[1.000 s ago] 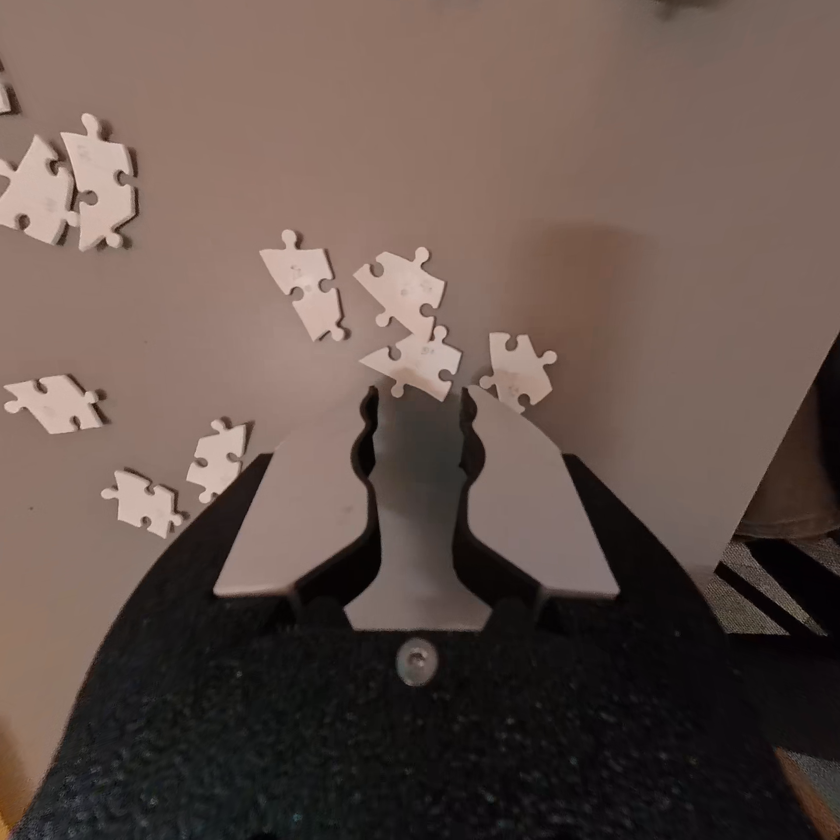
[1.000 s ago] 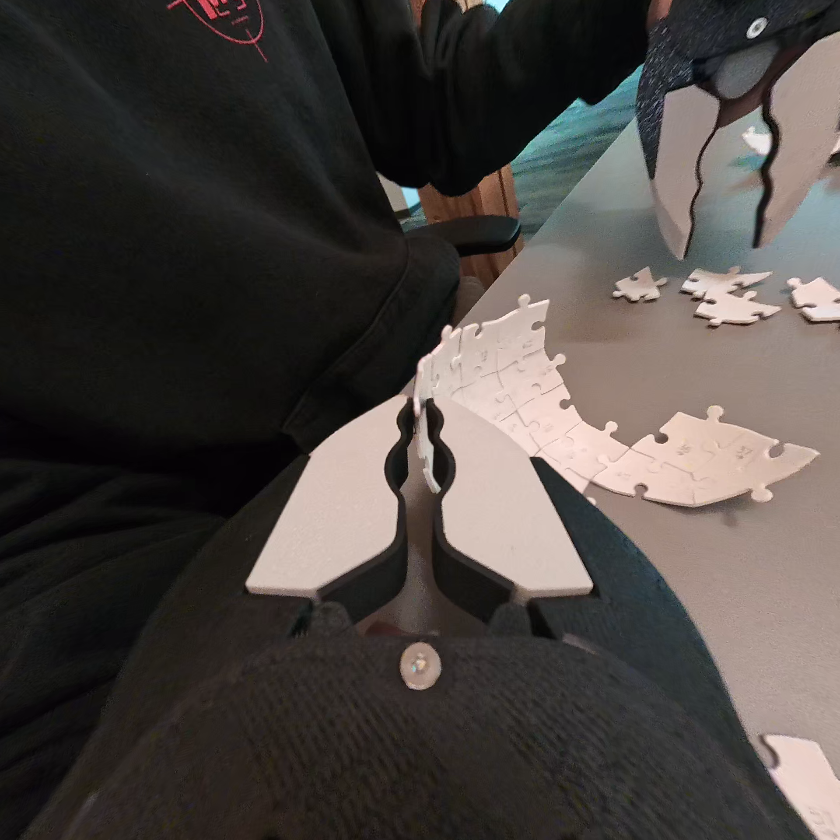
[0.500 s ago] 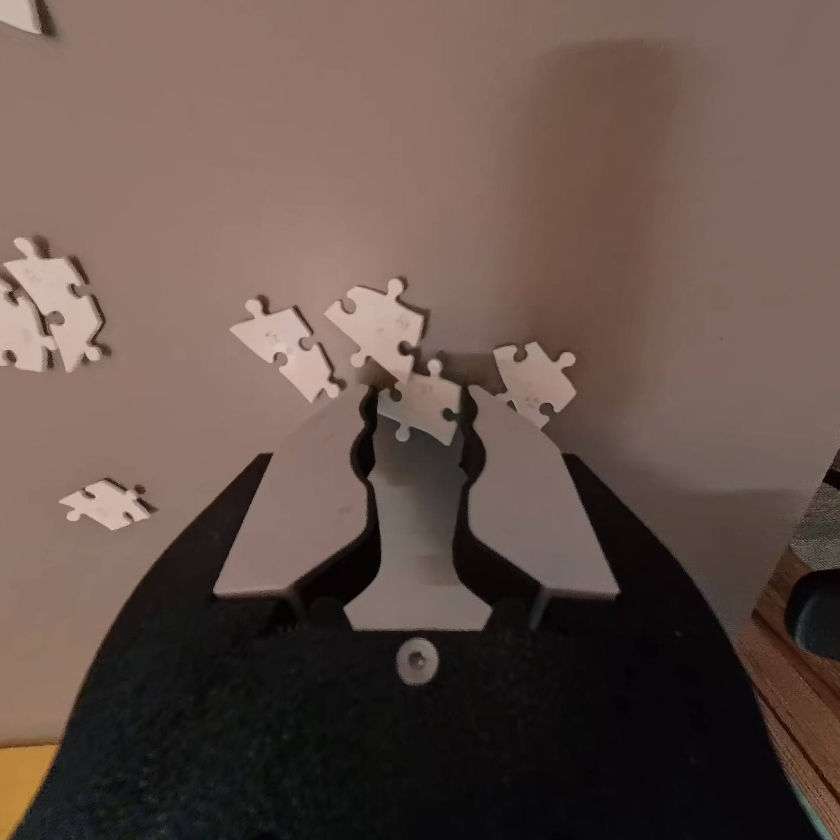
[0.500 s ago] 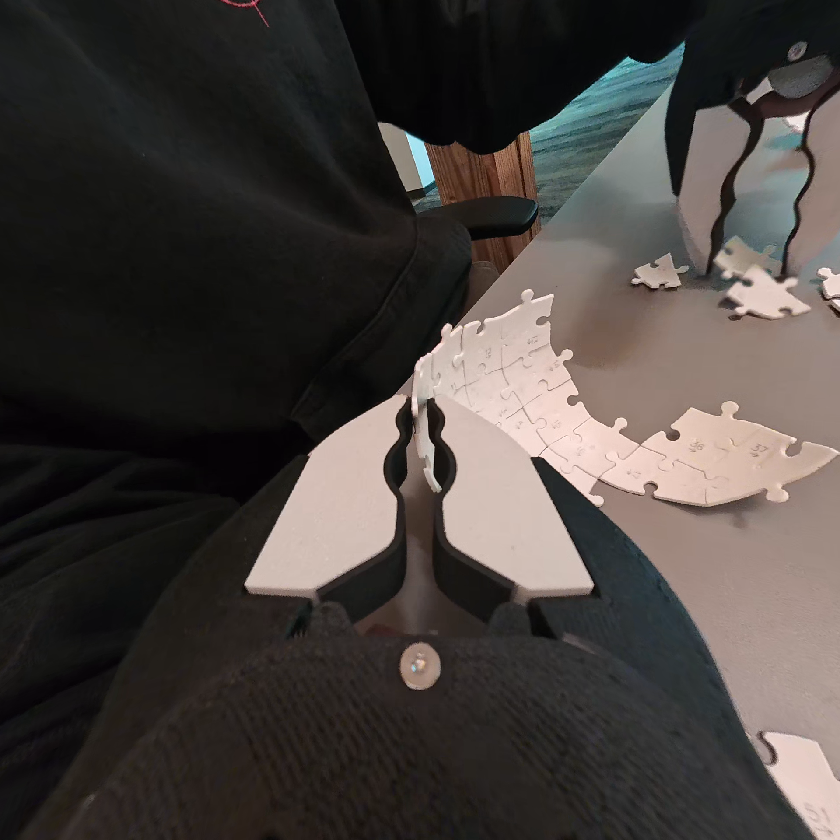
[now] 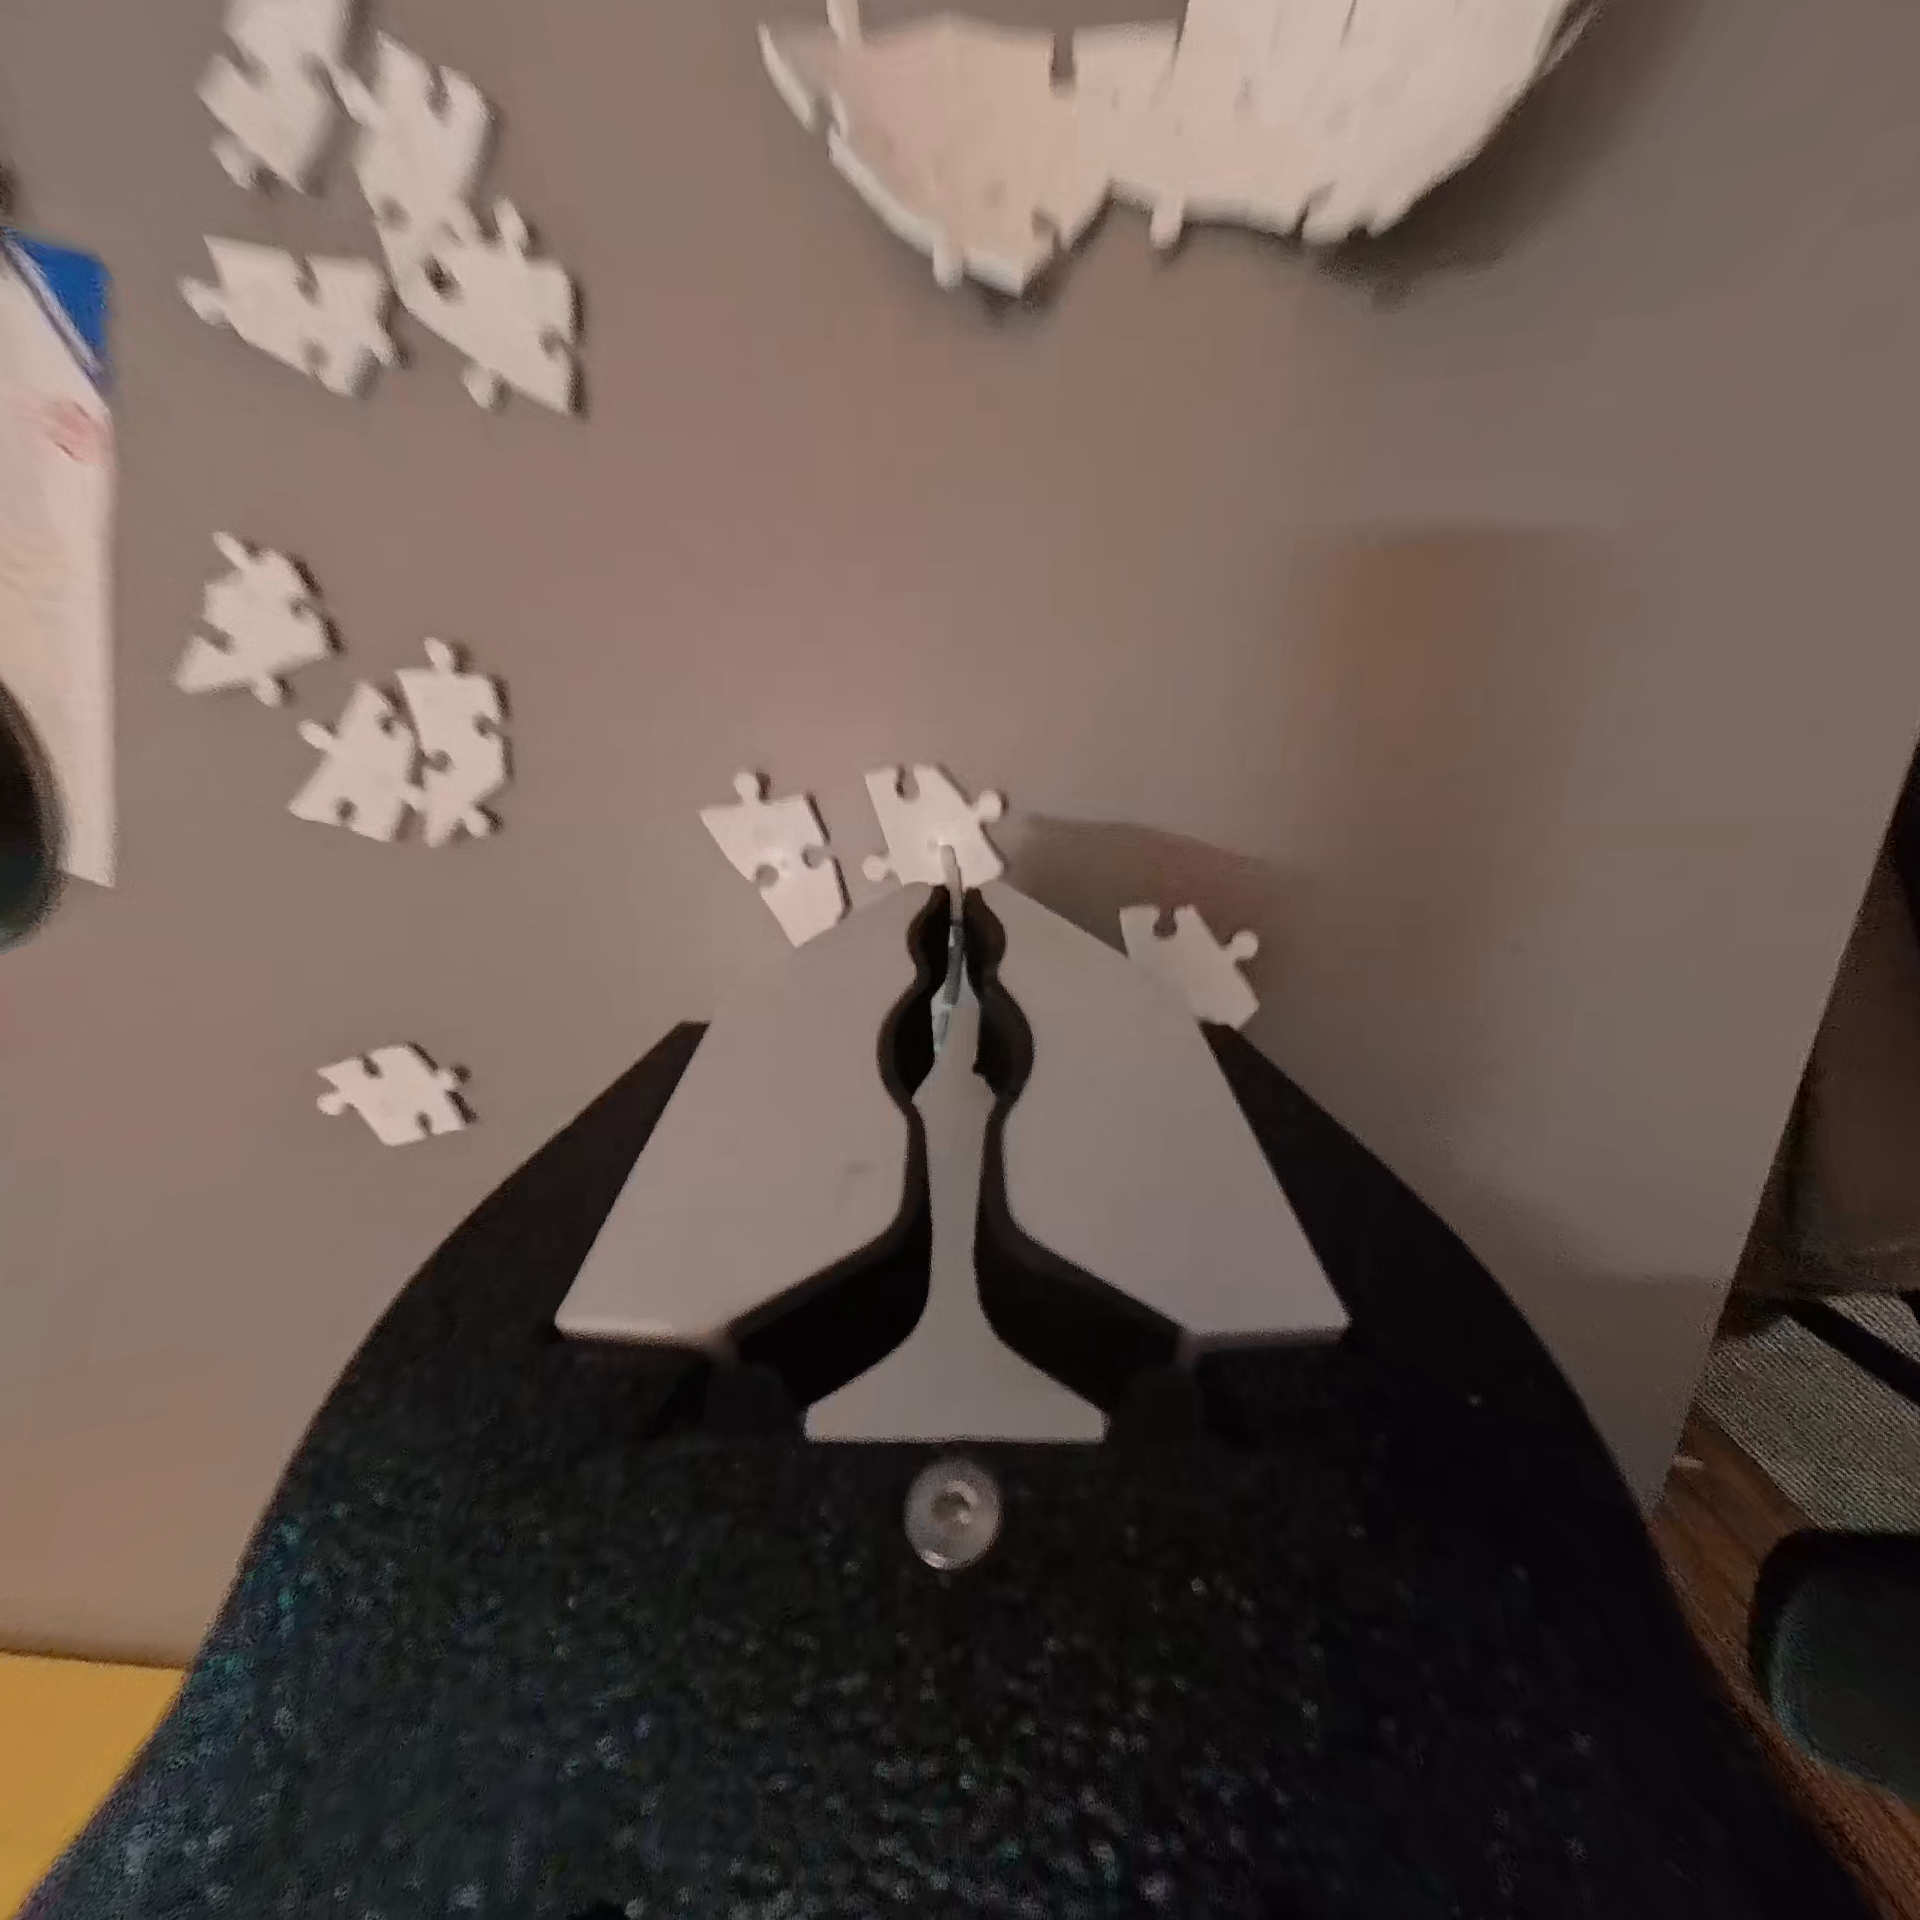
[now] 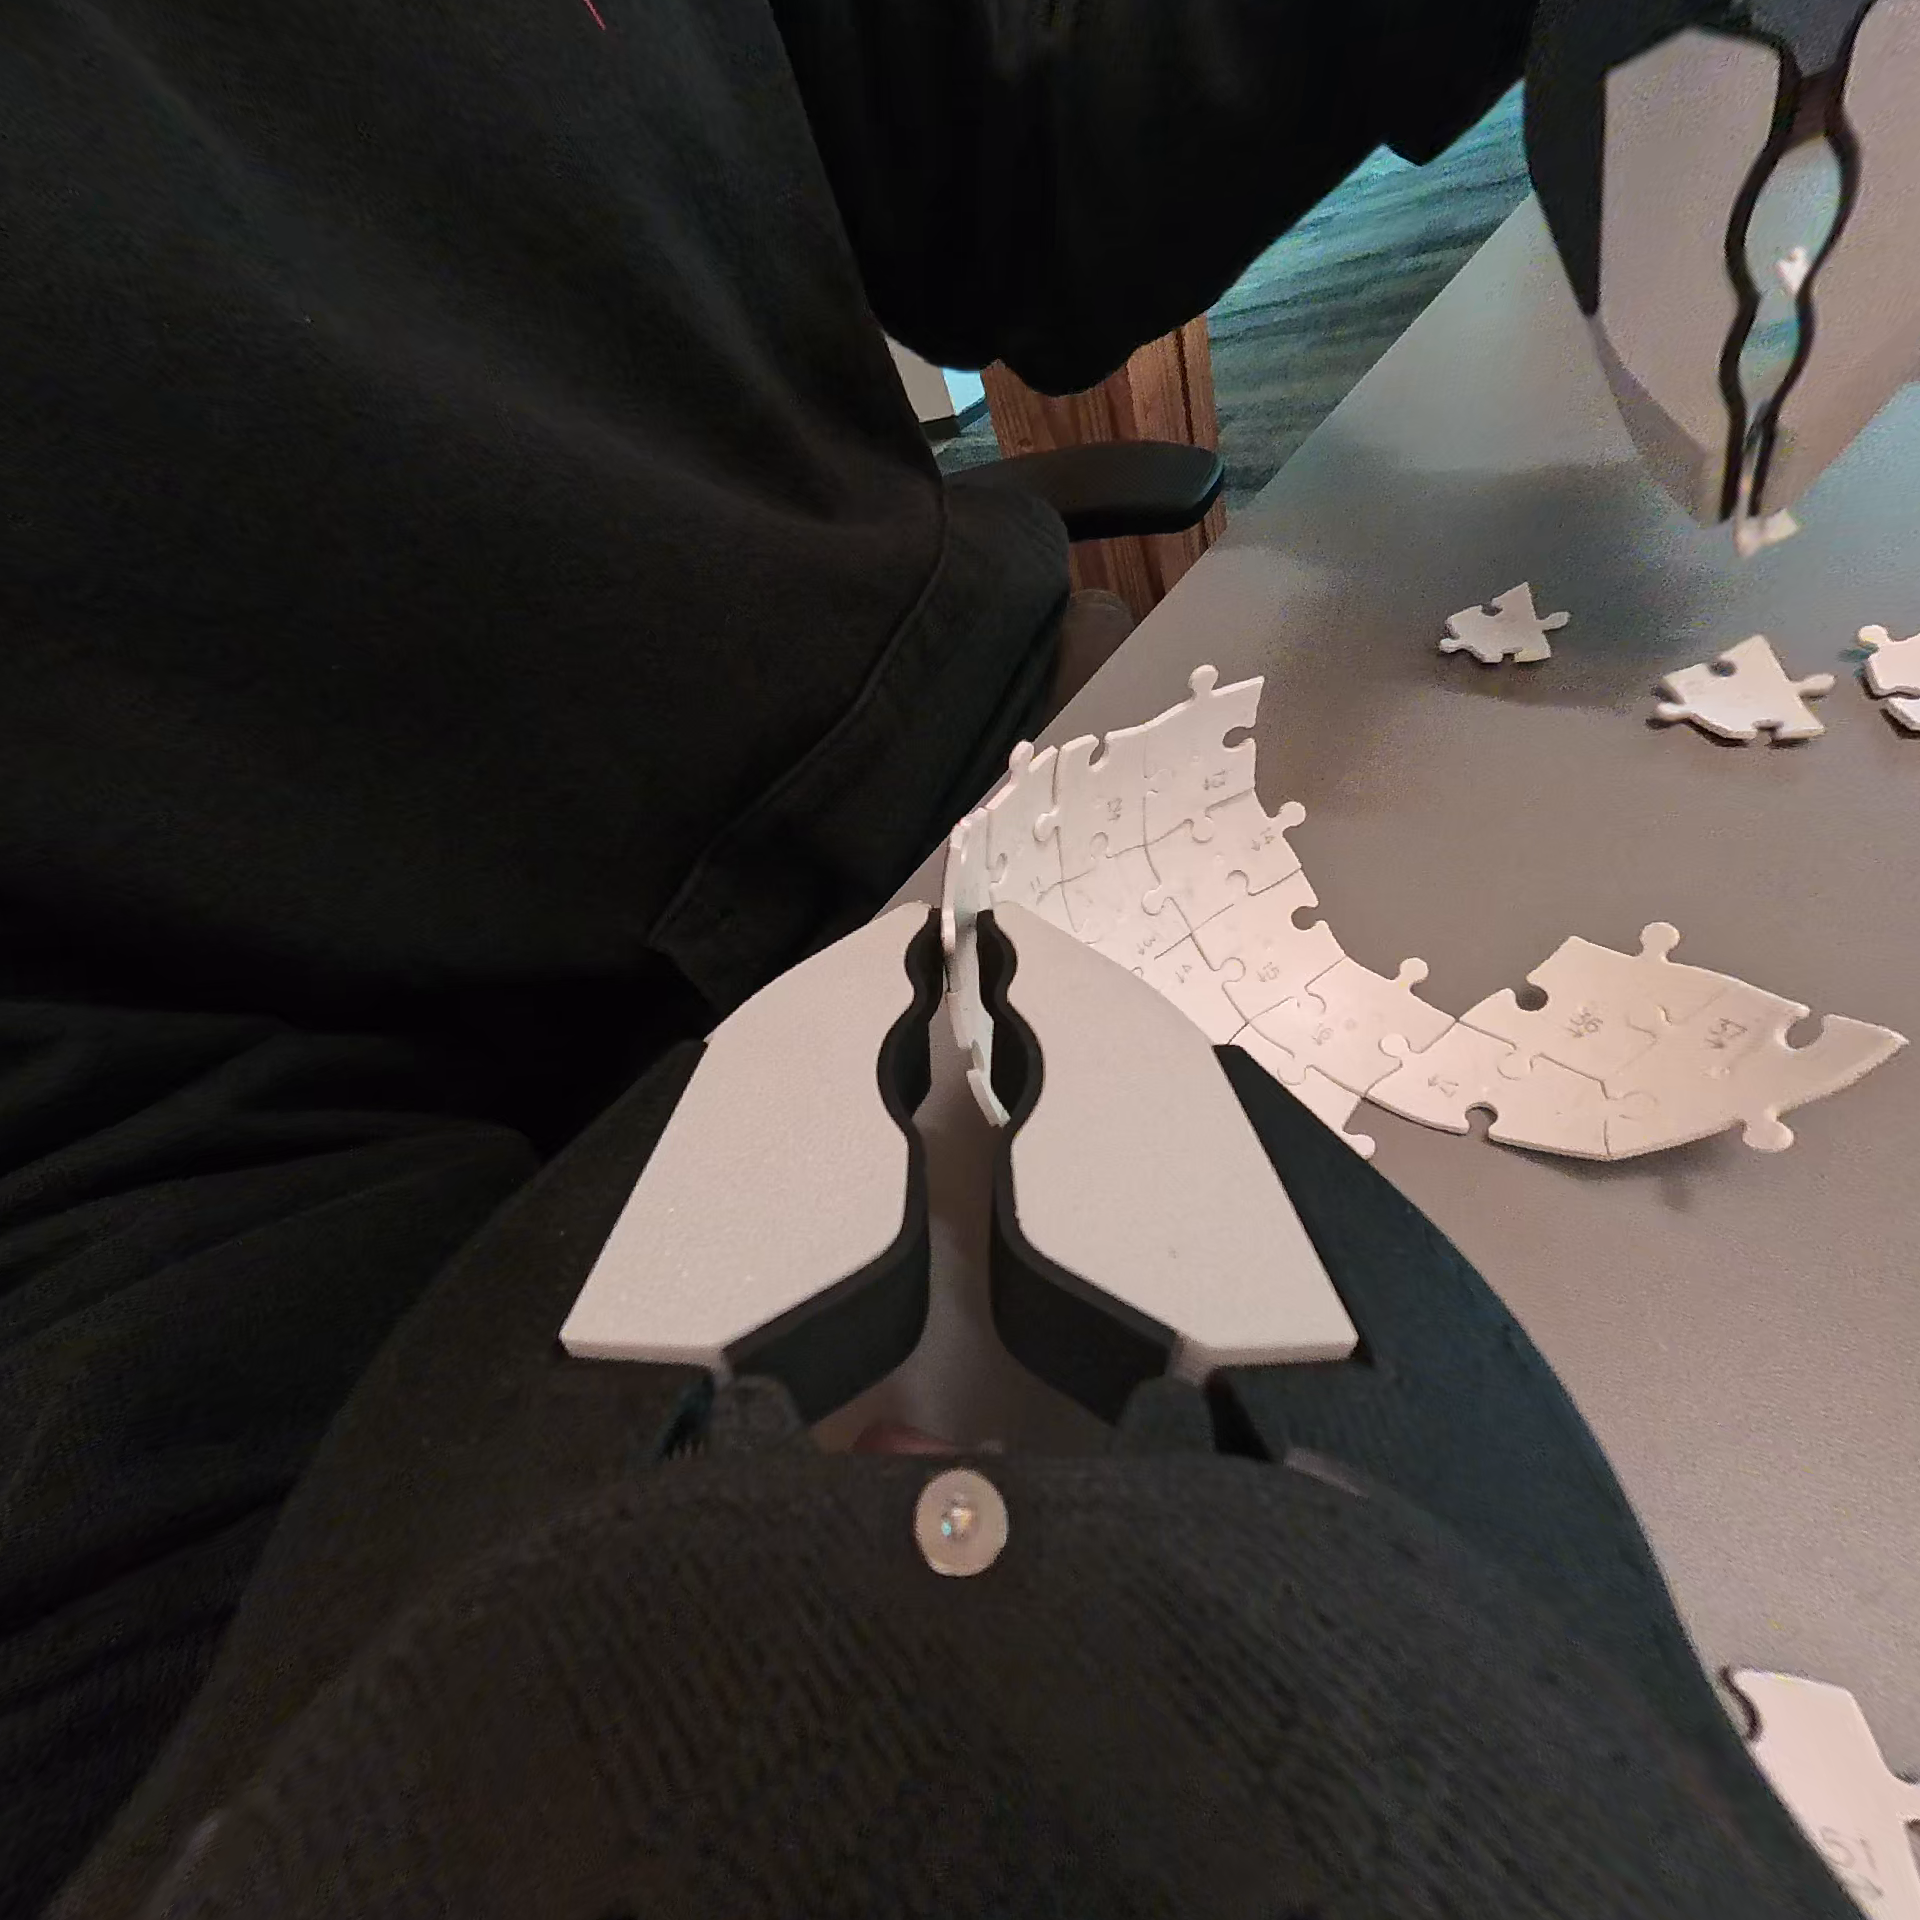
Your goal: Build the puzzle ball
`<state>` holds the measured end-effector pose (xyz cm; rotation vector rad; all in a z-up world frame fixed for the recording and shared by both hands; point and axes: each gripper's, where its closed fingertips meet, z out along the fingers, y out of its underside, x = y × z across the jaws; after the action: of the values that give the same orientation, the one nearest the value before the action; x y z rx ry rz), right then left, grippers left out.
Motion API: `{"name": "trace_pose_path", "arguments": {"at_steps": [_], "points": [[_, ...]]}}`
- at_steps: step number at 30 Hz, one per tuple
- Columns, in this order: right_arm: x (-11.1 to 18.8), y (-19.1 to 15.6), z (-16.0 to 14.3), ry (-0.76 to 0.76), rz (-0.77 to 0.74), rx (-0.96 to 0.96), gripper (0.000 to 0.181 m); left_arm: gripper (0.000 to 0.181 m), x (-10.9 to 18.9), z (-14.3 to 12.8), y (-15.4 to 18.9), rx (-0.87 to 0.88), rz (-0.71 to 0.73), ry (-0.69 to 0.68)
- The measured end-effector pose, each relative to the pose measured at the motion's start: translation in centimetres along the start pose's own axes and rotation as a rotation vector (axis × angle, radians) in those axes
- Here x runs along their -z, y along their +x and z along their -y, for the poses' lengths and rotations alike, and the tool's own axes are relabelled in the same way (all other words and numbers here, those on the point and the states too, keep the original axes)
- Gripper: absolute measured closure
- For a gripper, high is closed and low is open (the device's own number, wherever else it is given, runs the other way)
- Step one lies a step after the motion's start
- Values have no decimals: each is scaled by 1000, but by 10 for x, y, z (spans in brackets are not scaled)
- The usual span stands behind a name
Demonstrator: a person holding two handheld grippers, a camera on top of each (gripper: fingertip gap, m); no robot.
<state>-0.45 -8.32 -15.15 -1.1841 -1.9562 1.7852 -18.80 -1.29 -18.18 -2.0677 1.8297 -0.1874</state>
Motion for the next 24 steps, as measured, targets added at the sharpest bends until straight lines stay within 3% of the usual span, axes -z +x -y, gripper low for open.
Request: {"name": "trace_pose_path", "arguments": {"at_steps": [4,9,16,24], "points": [[-1,0,0,-3,3,-1,175,179,6,58,-7,-69,133,64],[-2,-1,-1,-14,5,2,175,179,-25,121,2,-127,58,83],[-1,-2,-2,-18,-4,5,174,179,-76,139,17,-152,-100,-34],[-1,-4,-4,-18,12,1,174,167,-90,134,28,-119,-161,-45]]}}
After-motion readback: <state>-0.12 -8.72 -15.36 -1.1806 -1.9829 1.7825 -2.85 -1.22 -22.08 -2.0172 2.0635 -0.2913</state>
